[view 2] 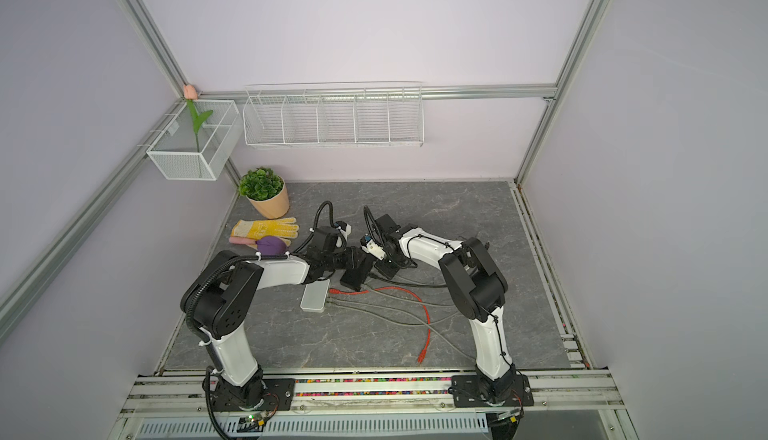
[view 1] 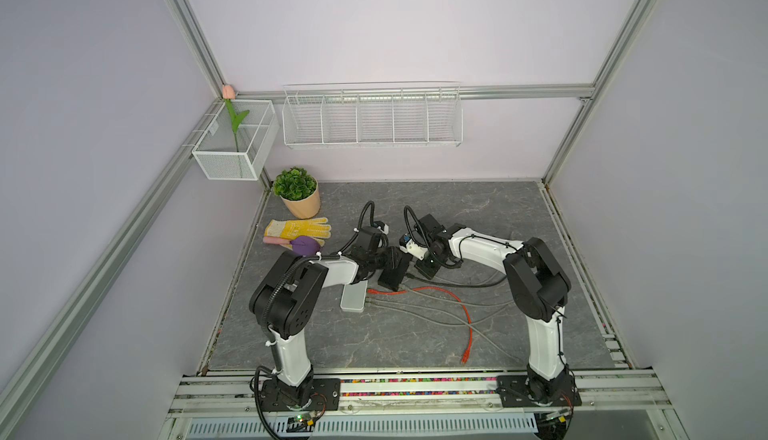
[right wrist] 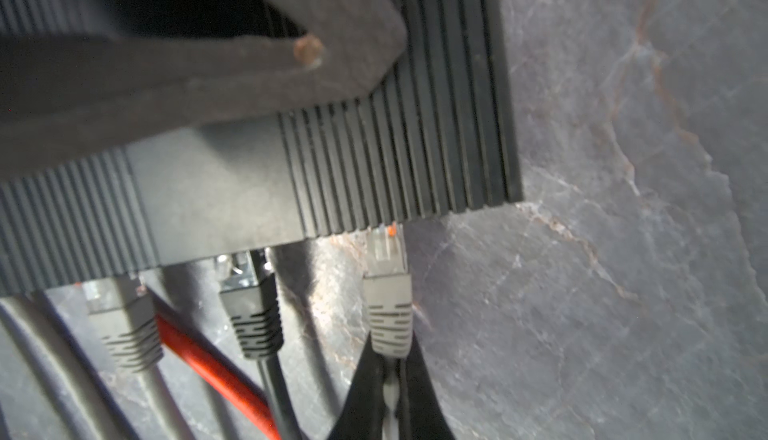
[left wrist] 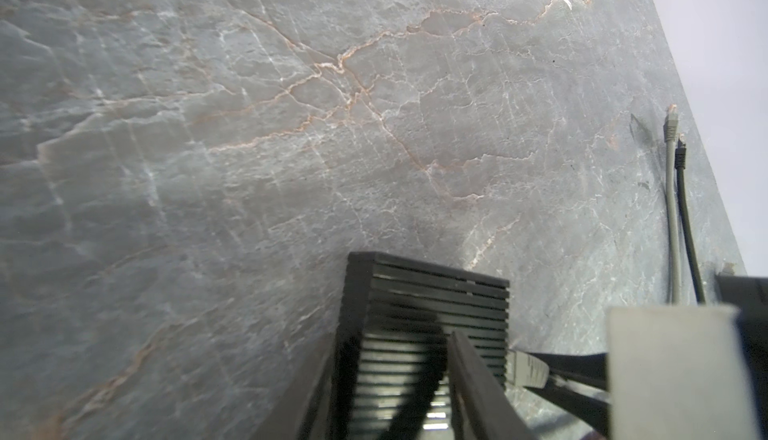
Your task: Insert the plug into the switch port
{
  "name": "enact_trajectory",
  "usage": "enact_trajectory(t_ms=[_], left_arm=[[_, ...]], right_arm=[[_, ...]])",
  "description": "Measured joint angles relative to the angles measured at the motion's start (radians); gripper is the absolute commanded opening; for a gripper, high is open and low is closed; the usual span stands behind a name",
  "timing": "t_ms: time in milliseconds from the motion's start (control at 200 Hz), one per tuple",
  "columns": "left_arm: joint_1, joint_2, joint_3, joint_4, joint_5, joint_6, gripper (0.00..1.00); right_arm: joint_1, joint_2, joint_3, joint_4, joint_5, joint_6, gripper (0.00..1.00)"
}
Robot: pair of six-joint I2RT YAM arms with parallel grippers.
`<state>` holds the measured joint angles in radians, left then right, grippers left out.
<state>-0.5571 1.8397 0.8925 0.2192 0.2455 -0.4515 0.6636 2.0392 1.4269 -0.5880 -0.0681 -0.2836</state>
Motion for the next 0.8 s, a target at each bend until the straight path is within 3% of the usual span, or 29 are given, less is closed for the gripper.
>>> enact_trajectory(t_ms=[170, 355, 800], left_arm=[[-0.002, 0.0, 0.0, 0.0, -0.011, 0.002, 0.39], [0.014, -0.015, 0.0, -0.031, -0.011, 0.008, 0.39], [0.058, -0.067, 0.0, -0.094, 0.04, 0.019, 0.38]], right_arm=[[0.0, 0.0, 0.0, 0.0, 0.006, 0.0, 0.09], [0.013, 0.0, 0.001, 0.022, 0.018, -0.024, 0.29], [0.014, -0.032, 0.002, 0.063, -0.003, -0.096, 0.34]])
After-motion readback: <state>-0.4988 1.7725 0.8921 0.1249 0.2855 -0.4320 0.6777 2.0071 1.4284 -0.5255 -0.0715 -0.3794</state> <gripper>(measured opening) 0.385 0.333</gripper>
